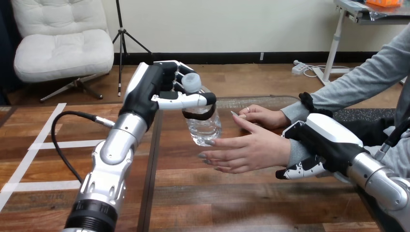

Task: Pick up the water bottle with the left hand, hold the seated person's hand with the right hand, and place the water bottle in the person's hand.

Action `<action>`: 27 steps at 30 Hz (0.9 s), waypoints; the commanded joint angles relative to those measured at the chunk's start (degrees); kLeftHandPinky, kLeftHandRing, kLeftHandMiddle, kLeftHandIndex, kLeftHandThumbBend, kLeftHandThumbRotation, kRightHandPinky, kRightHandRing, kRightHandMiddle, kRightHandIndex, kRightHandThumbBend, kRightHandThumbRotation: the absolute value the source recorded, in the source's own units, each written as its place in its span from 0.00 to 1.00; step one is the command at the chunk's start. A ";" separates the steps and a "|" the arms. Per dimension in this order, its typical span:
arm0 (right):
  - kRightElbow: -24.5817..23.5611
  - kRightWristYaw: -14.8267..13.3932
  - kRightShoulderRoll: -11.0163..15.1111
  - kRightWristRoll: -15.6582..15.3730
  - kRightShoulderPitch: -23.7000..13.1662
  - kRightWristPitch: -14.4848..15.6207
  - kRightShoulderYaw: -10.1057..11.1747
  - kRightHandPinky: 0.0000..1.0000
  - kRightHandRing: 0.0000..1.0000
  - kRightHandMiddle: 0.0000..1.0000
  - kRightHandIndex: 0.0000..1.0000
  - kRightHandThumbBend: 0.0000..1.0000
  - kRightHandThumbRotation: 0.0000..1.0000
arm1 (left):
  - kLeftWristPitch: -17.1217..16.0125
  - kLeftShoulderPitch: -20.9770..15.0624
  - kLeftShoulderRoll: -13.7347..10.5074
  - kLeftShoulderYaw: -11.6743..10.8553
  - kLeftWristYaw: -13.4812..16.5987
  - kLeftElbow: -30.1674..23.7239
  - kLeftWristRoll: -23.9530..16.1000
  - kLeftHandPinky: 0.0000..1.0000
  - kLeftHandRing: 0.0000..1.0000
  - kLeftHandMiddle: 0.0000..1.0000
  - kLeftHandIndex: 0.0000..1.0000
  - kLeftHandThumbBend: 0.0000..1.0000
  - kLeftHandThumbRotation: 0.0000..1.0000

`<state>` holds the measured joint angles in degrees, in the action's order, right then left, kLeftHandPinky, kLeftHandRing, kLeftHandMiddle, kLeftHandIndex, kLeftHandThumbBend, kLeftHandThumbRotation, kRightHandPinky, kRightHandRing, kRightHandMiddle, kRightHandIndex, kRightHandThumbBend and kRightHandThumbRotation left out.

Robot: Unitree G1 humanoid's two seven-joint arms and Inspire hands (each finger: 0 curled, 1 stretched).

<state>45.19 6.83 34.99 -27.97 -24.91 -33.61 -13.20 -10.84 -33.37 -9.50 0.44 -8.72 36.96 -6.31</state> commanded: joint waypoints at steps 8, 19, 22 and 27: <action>-2.79 -0.61 -1.14 1.00 -5.08 -0.96 0.66 0.18 0.22 0.28 0.30 0.63 0.00 | -1.15 -3.09 1.71 1.03 0.07 -2.64 0.64 0.29 0.34 0.39 0.43 0.69 0.00; -3.51 -0.43 -1.46 0.86 -4.91 -0.46 0.66 0.18 0.22 0.28 0.30 0.62 0.00 | -0.99 -2.94 2.83 2.35 -0.37 -3.30 -0.03 0.28 0.34 0.39 0.42 0.69 0.00; -3.45 -0.59 -1.48 0.59 -4.97 -0.54 0.59 0.18 0.22 0.28 0.30 0.62 0.00 | -0.64 -2.78 3.12 2.53 -0.64 -3.86 0.07 0.28 0.34 0.39 0.41 0.69 0.00; -3.38 -0.86 -1.50 0.19 -5.04 -0.66 0.51 0.18 0.22 0.29 0.30 0.62 0.00 | -0.81 -2.63 3.32 2.89 -0.83 -4.18 -0.24 0.27 0.33 0.38 0.41 0.70 0.00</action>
<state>45.18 6.84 33.90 -28.22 -24.91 -33.57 -13.22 -10.84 -33.36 -6.59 2.97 -9.35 36.95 -7.13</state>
